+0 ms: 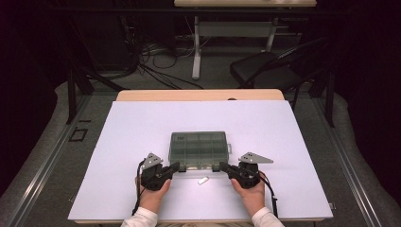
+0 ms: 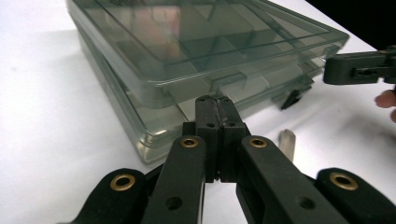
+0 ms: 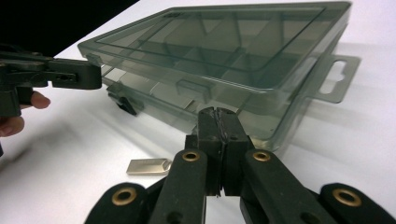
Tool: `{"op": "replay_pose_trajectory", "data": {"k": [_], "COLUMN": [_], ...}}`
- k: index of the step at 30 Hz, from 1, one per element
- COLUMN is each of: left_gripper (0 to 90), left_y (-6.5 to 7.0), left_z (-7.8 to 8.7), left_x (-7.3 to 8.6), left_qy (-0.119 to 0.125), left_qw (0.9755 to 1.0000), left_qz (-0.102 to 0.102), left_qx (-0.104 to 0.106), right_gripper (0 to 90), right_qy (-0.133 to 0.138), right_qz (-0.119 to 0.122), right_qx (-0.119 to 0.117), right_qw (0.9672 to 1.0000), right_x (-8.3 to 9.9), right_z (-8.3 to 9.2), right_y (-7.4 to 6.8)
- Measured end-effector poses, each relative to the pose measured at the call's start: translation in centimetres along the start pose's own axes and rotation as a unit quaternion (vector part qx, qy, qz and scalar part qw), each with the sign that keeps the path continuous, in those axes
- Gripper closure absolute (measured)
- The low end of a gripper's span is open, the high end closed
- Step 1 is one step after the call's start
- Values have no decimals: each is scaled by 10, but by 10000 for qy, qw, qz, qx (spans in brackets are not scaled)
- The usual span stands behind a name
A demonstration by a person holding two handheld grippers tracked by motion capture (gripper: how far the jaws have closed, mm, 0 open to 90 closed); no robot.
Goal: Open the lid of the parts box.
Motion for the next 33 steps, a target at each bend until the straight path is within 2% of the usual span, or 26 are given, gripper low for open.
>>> {"op": "replay_pose_trajectory", "data": {"k": [1, 4, 8, 13, 17, 25, 33], "left_gripper": [900, 900, 900, 900, 900, 900, 900], "left_y": [0, -1, -3, -3, -2, -2, -4], "left_z": [1, 2, 3, 3, 3, 4, 2], "left_x": [-2, -3, -5, -9, -10, -14, -25], "left_qy": [54, 102, 133, 179, 191, 207, 276], "left_qw": [10000, 9999, 9998, 9994, 9990, 9971, 9962], "left_qz": [-31, -38, -34, -153, -258, -548, -577], "left_qx": [-72, -119, -176, -242, -312, -480, -585], "right_gripper": [898, 899, 899, 900, 900, 900, 900], "right_qy": [80, 125, 116, 142, 162, 201, 242], "right_qz": [7, -25, -46, -36, 73, 126, 275], "right_qx": [20, 53, 90, 138, 202, 309, 315], "right_qw": [10000, 9999, 9999, 9998, 9996, 9992, 9988], "right_x": [-3, -5, -6, -7, -10, -14, -21], "right_z": [1, 4, 4, 3, 4, 3, 0], "right_y": [2, 5, 7, 8, 9, 12, 7]}}
Point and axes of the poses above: each handheld gripper's, and its own axes: z roughly backward along the jaws, x roughly out of its underside, y roughly to its right, the point moved 8 cm from there along -z, roughly forward along the jaws, and after that the axes turned 3 degrees about y, right-handed, at the moved point
